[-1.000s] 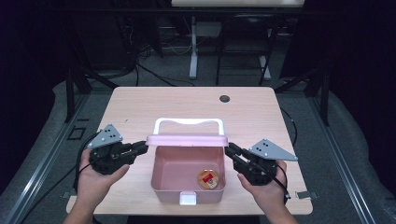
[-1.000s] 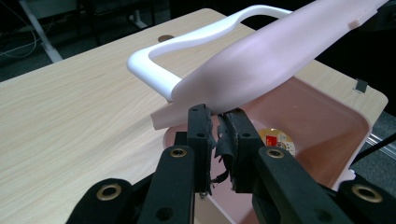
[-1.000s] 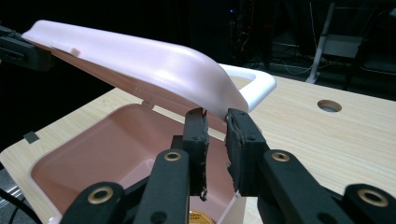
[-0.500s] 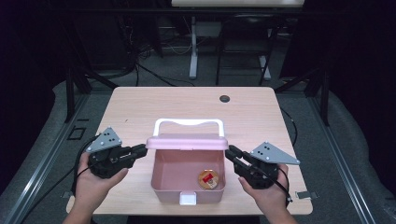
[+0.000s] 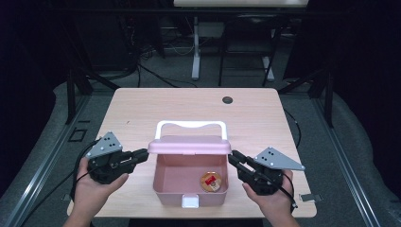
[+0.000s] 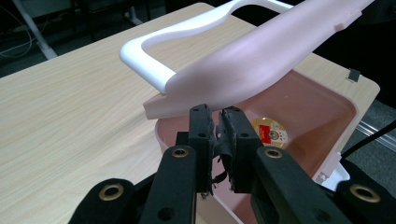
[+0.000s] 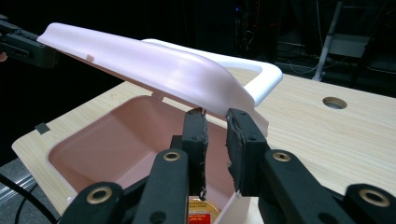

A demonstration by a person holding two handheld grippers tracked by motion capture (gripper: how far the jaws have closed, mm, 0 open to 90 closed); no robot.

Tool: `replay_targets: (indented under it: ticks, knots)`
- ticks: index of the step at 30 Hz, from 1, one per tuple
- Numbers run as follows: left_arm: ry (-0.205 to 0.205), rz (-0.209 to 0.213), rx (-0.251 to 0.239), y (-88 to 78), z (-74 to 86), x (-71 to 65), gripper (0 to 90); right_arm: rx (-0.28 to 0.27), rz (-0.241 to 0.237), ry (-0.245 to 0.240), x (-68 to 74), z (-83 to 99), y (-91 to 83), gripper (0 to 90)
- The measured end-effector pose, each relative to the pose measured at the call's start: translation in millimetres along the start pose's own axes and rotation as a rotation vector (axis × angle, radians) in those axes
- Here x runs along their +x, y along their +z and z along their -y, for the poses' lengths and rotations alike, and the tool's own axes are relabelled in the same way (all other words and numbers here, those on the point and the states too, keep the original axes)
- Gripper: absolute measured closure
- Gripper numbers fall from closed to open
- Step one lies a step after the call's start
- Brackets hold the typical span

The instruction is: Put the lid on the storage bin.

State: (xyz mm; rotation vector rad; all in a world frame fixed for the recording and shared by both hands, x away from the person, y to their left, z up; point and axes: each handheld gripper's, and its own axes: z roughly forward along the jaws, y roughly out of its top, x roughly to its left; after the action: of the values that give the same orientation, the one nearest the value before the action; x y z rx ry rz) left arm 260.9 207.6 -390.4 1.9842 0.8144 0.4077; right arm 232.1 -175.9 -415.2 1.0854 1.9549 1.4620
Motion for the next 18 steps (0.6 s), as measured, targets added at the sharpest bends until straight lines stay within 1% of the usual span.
replay_targets:
  ticks: [4, 8, 18]
  knots:
    - [-0.008, 0.006, -0.003, -1.0, 1.2, -0.7, 82.8, 0.005, -0.001, 0.004, 0.4, 1.6, -0.7, 77.2]
    - [-0.002, 0.007, 0.001, -2.0, 2.6, -1.9, 82.8, 0.010, 0.000, 0.004, 0.0, 3.9, -1.2, 77.2]
    - [0.000, 0.011, 0.001, -3.2, 4.4, -3.6, 82.9, 0.018, 0.009, 0.034, -4.1, 11.9, -5.5, 77.1]
